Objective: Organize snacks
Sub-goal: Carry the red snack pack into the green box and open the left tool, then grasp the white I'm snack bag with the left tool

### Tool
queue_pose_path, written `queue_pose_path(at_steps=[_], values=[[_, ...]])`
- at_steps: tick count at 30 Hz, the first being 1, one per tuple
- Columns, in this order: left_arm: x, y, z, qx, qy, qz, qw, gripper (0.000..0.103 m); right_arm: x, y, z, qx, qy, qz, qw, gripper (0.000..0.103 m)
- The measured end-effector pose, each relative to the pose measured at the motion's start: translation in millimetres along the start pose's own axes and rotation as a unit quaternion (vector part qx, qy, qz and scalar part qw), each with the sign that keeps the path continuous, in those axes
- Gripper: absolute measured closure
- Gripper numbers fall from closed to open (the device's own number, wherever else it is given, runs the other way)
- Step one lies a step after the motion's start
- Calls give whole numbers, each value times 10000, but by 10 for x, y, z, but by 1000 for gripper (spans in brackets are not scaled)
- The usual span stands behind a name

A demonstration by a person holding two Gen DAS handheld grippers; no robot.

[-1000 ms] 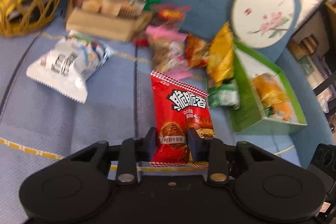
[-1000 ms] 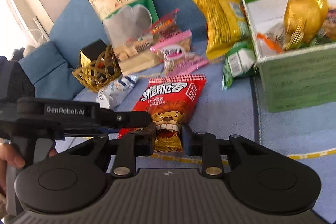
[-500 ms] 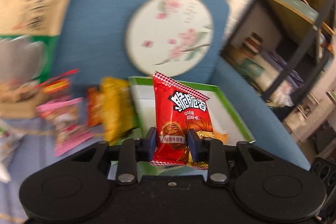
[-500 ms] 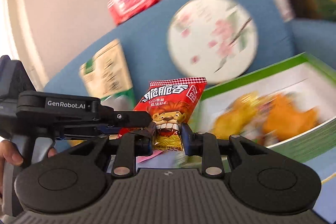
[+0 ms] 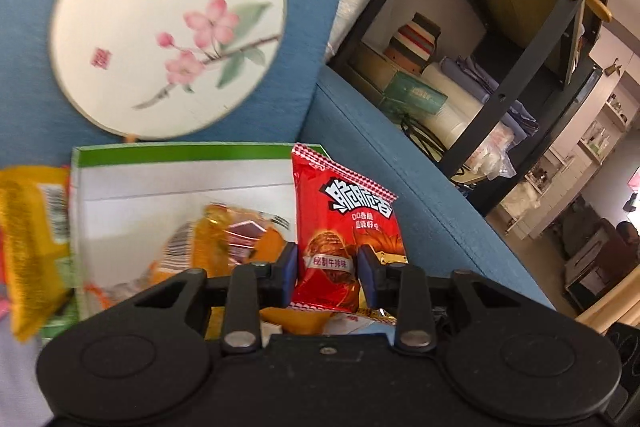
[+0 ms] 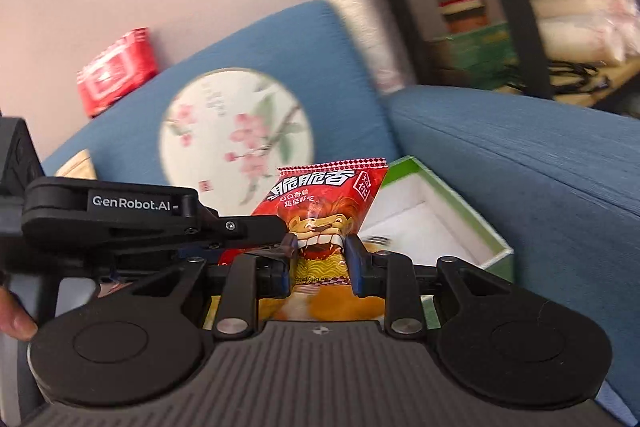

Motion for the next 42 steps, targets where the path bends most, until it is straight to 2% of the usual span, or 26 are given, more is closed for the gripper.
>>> queue_pose_path(at_steps=[3, 5, 6, 7, 9, 11, 13, 17, 21, 29, 35, 40, 42], values=[[-17, -166, -36, 63, -57, 52, 10000, 76, -107, -69, -22, 84, -73, -210, 9997, 57], [3, -223, -63, 54, -170, 227, 9996, 45, -155, -183, -65, 176, -47, -509, 9985, 55], [20, -214, -74, 32, -176, 308, 9994, 6, -180, -246, -102, 281, -16, -680, 9973, 50], [43, -155, -82, -70, -147, 386, 9991, 0, -195, -269, -126, 362, -18, -761, 9964, 43], [73, 0, -90, -215, -126, 414, 9988, 0, -163, -191, -92, 205, 3, -690, 9974, 39], [100, 194, -95, -312, -135, 502, 9982, 0, -80, -56, -53, -98, 159, -538, 9984, 20], [142, 459, -125, -511, -167, 716, 9960, 0, 4, 46, -53, -272, 340, -478, 9979, 9], [253, 924, -267, -805, -173, 1056, 9910, 0, 220, 77, -126, -153, 525, -33, 9985, 7], [467, 1276, -479, -880, 3, 1368, 9867, 0, 497, 72, -279, 169, 768, 503, 9956, 6], [956, 1806, -995, -819, 234, 2041, 9752, 0, 1081, 146, -663, 681, 1611, 1266, 9764, 6], [1301, 2292, -1178, -920, 281, 2728, 9572, 0, 1499, 279, -1000, 1000, 2126, 2061, 9499, 6], [1733, 2626, -1002, -1267, 360, 3322, 9340, 0, 1673, 320, -1217, 1114, 2466, 2349, 9336, 6], [1962, 2654, -927, -1260, 553, 3410, 9299, 0, 1693, 308, -1284, 1190, 2535, 2398, 9296, 6]])
Point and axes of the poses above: each gripper's, at about its wrist camera, not at the fingertips, and y roughly against the way its jaws point, x to its left, z to its top, the point moved 5 cm from there along -y, roughly the way its jaws point, and after that the axes turned 7 degrees about -z, right-handed, at the moved point
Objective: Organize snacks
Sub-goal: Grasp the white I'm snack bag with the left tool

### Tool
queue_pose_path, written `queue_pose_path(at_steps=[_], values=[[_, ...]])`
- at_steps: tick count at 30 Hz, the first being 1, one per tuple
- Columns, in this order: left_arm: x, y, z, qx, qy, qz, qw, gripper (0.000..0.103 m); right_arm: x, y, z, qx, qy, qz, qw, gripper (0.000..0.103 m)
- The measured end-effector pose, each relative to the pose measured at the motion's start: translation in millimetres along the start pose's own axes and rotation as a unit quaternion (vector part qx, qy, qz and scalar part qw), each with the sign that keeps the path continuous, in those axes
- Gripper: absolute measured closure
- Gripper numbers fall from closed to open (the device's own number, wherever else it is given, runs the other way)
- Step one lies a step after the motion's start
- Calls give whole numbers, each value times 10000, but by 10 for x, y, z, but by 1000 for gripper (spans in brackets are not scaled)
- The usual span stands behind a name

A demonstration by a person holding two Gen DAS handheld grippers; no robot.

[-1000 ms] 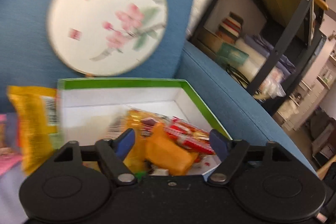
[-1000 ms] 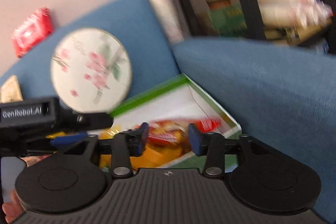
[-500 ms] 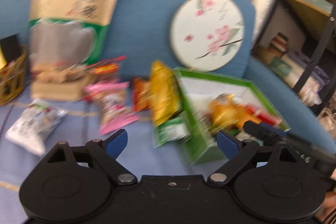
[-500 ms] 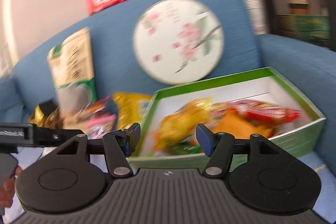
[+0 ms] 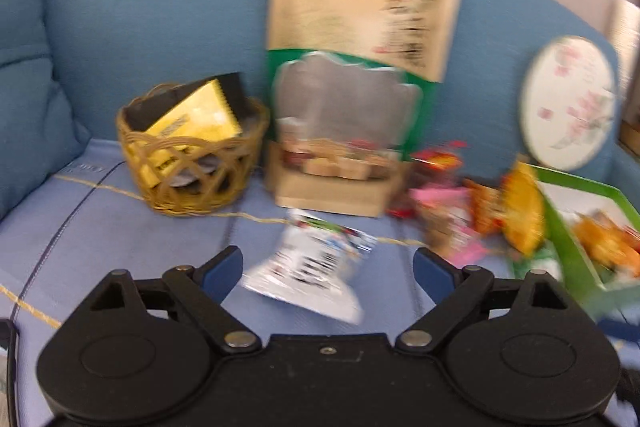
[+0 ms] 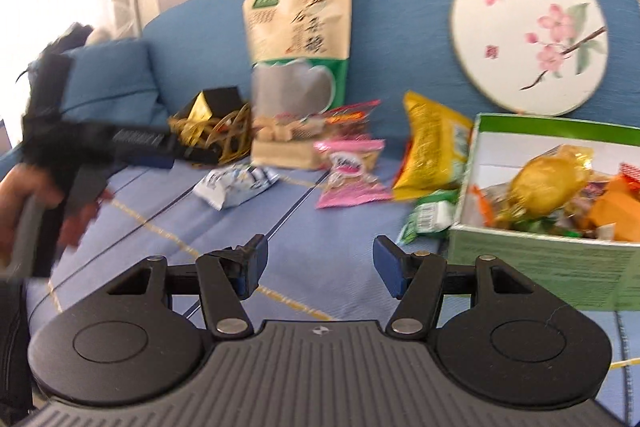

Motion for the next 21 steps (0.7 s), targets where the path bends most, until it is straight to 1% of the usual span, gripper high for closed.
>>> queue_pose_path(at_steps=[4, 5, 6, 7, 9, 11, 12, 14, 15, 16, 17, 18, 21], values=[[267, -289, 6, 288, 551, 20, 9981, 0, 47, -104, -75, 177, 61, 21, 9998, 6], [297, -340, -14, 387, 683, -49, 9969, 4, 54, -120, -83, 205, 55, 35, 9998, 6], [296, -383, -45, 506, 779, -194, 9955, 31, 56, -130, -92, 232, 51, 57, 9997, 6], [265, -409, -91, 626, 834, -330, 9940, 32, 60, -141, -98, 256, 47, 78, 9996, 6], [88, -383, -192, 768, 681, -736, 9920, 32, 70, -139, -104, 275, 46, 124, 9995, 5], [-208, -317, -331, 989, 320, -1138, 9881, 32, 89, -129, -109, 291, 80, 175, 9994, 5], [-346, -283, -396, 1100, 197, -1342, 9846, 32, 97, -129, -113, 308, 101, 205, 9993, 4], [-584, -209, -519, 1283, 105, -1715, 9767, 29, 103, -140, -128, 369, 130, 233, 9990, 2], [-673, -153, -562, 1306, 91, -1788, 9751, 27, 101, -145, -137, 404, 122, 246, 9988, 2], [-715, -99, -578, 1256, 97, -1812, 9753, 12, 98, -152, -144, 444, 90, 267, 9986, 1], [-730, -42, -578, 1189, 125, -1845, 9755, 5, 94, -163, -149, 493, 26, 305, 9983, 1], [-730, -9, -569, 1150, 171, -1864, 9756, 2, 90, -174, -158, 544, -66, 353, 9979, 1], [-698, -15, -527, 1273, 194, -1885, 9736, 5, 72, -228, -189, 734, -399, 428, 9956, 0]])
Point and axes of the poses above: each gripper's, at about its wrist camera, not at the fingertips, and y roughly against the way its jaws point, x to its left, z to its top, the point moved 5 cm from there along -y, roughly the way its jaws point, and after that the axes turned 7 degrees about -z, right-handed, at the moved point
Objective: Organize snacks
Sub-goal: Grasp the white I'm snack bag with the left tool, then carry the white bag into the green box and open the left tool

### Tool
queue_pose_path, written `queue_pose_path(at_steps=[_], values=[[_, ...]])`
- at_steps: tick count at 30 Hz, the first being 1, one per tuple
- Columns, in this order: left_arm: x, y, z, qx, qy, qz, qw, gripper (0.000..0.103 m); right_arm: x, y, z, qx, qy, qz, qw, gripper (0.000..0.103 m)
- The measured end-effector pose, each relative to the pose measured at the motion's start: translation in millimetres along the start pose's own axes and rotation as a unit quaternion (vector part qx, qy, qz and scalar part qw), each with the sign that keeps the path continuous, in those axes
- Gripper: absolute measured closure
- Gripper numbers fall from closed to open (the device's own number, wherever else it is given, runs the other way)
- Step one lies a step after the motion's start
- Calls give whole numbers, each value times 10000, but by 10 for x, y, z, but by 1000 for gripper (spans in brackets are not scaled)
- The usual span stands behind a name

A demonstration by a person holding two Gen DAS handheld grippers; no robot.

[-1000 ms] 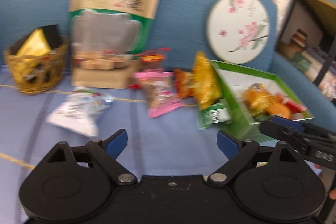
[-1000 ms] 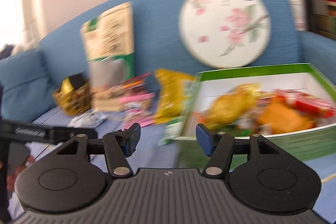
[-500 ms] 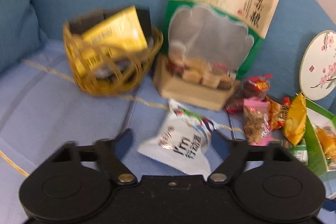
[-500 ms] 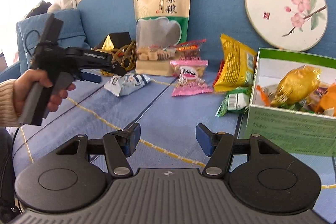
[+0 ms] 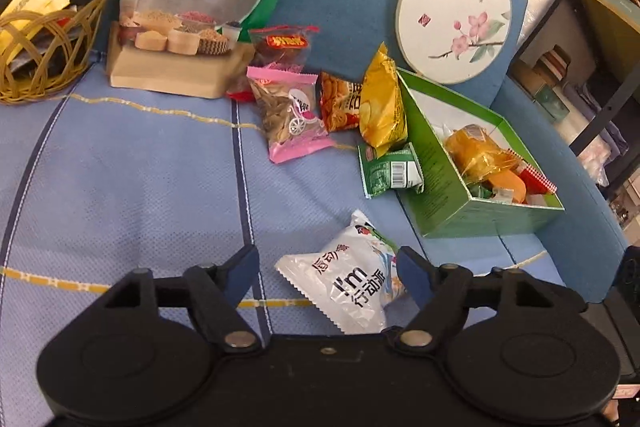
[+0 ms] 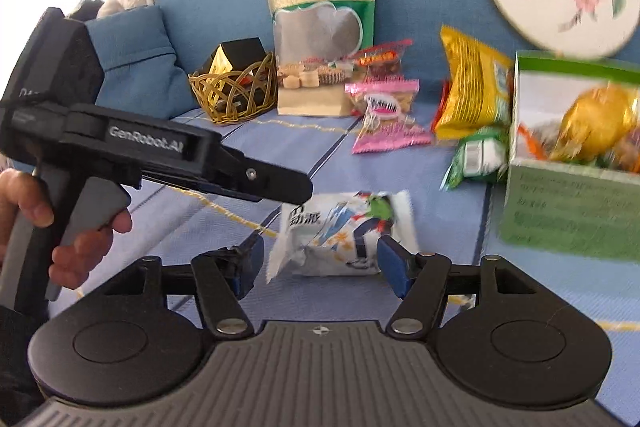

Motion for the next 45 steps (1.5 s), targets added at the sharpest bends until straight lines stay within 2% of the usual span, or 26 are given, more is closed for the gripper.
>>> queue_pose_path(at_steps=[3, 7, 11, 13, 17, 18, 19, 22, 26, 28, 31, 32, 33, 34, 35, 36, 37, 40, 45], values=[[71, -16, 17, 88, 257, -83, 9996, 4, -55, -5, -1, 65, -208, -95, 9997, 0], [171, -12, -12, 95, 892, -381, 9952, 1, -152, 70, 46, -166, -300, -299, 9990, 0], [191, 10, -28, 91, 938, -304, 9951, 0, -284, 67, 50, -40, -834, -266, 9961, 0], [181, -1, 17, 1, 822, -247, 9963, 0, -356, 39, 25, 230, -1252, -101, 9918, 0], [154, -116, 159, -50, 754, -381, 9964, 1, -363, -19, -22, 576, -1784, 636, 9802, 2], [131, -175, 158, 71, 687, -448, 9966, 8, -348, -23, -34, 615, -1787, 634, 9799, 2], [109, -231, 138, 231, 629, -510, 9965, 22, -349, -32, -48, 632, -1759, 518, 9810, 3], [47, -303, 0, 609, 580, -667, 9942, 36, -371, 24, -26, 512, -1653, 269, 9845, 5], [58, -240, -34, 482, 717, -655, 9941, 31, -359, 3, -35, 590, -1603, 259, 9850, 5], [71, -237, -13, 464, 816, -665, 9934, 21, -340, 4, -43, 587, -1533, 217, 9862, 5], [76, -278, 20, 446, 839, -640, 9934, 22, -346, -14, -38, 548, -1485, 155, 9873, 5], [78, -316, 15, 480, 858, -647, 9931, 25, -347, -32, -46, 531, -1492, 122, 9873, 8], [70, -356, 2, 506, 862, -660, 9928, 38, -350, -46, -57, 486, -1477, 72, 9878, 10], [45, -385, -11, 526, 815, -676, 9930, 61, -343, -62, -63, 461, -1391, 5, 9892, 22], [20, -407, -21, 554, 765, -694, 9931, 67, -331, -68, -61, 471, -1300, 6, 9904, 42], [-4, -412, -21, 512, 790, -664, 9933, 70, -318, -59, -47, 473, -1277, 73, 9907, 55], [-33, -401, -14, 457, 808, -647, 9936, 76, -319, -44, -30, 449, -1269, 29, 9909, 58], [-188, -315, 74, 249, 613, -682, 9955, 77, -355, 83, 66, 171, -1250, 61, 9920, 60], [-492, -190, 369, -88, 380, -963, 9946, 78, -392, 441, 306, -739, -873, -103, 9934, 62]])
Point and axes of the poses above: each gripper's, at about its wrist camera, not at the fingertips, and y roughly against the way its jaws point, x to its left, z to its top, the point moved 5 cm from there along -y, roughly the way its jaws point, and after that the axes turned 7 degrees about -z, right-handed, at the moved point
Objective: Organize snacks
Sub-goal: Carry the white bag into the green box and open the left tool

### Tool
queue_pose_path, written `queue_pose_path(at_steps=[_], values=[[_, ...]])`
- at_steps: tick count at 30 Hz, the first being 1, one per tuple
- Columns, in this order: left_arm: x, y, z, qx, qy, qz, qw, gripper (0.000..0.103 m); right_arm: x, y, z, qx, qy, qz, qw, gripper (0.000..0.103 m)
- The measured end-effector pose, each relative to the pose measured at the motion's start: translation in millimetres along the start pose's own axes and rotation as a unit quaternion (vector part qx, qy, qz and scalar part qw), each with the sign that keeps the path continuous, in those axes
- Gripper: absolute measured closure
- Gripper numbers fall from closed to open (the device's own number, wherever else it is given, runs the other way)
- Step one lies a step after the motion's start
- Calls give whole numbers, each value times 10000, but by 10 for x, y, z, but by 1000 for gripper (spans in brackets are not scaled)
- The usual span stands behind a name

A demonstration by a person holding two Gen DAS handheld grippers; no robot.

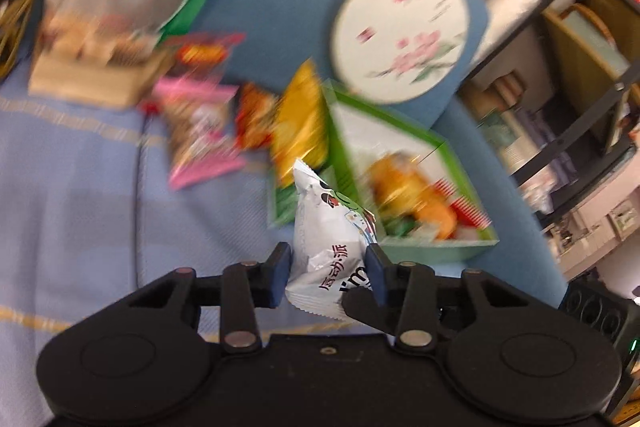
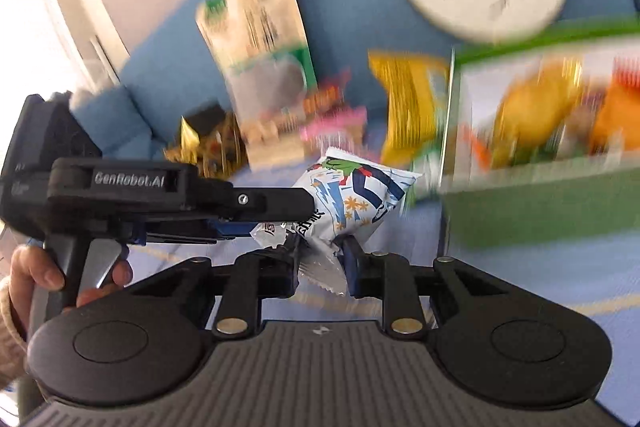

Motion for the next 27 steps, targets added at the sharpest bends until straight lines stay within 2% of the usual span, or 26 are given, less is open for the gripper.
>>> queue_pose_path(at_steps=[4, 9, 17, 18, 19, 20, 21, 24, 27], values=[[-288, -136, 207, -113, -252, -146, 9995, 78, -148, 160, 184, -537, -17, -139, 9985, 63], [-666, -496, 410, -60, -599, -359, 9975, 78, -481, 361, 375, -1069, -149, -536, 9927, 63], [-1131, -1111, 520, 144, -1255, -306, 9915, 79, -993, 530, 564, -1509, -560, -1288, 9785, 65], [-1161, -1161, 526, 167, -1276, -334, 9911, 79, -1050, 532, 577, -1519, -642, -1339, 9772, 67], [-1192, -1213, 533, 206, -1280, -384, 9908, 81, -1110, 524, 589, -1546, -743, -1316, 9764, 79], [-1223, -1267, 531, 266, -1273, -482, 9903, 81, -1154, 497, 585, -1533, -824, -1328, 9758, 81], [-1251, -1318, 527, 303, -1293, -503, 9899, 81, -1189, 457, 581, -1485, -872, -1377, 9754, 82], [-1283, -1453, 450, 433, -1522, -263, 9871, 80, -1188, 314, 505, -1157, -652, -1869, 9734, 82], [-1203, -1417, 403, 402, -1437, -207, 9886, 70, -1135, 329, 496, -1093, -460, -2014, 9723, 79]])
Point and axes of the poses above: each gripper's, at about its wrist camera, not at the fingertips, and y roughly against the way its jaws point, x to its left, z to its top, the point moved 5 cm from there along -y, roughly the way its jaws point, and after that the axes turned 7 degrees about -z, right-handed, at the moved point
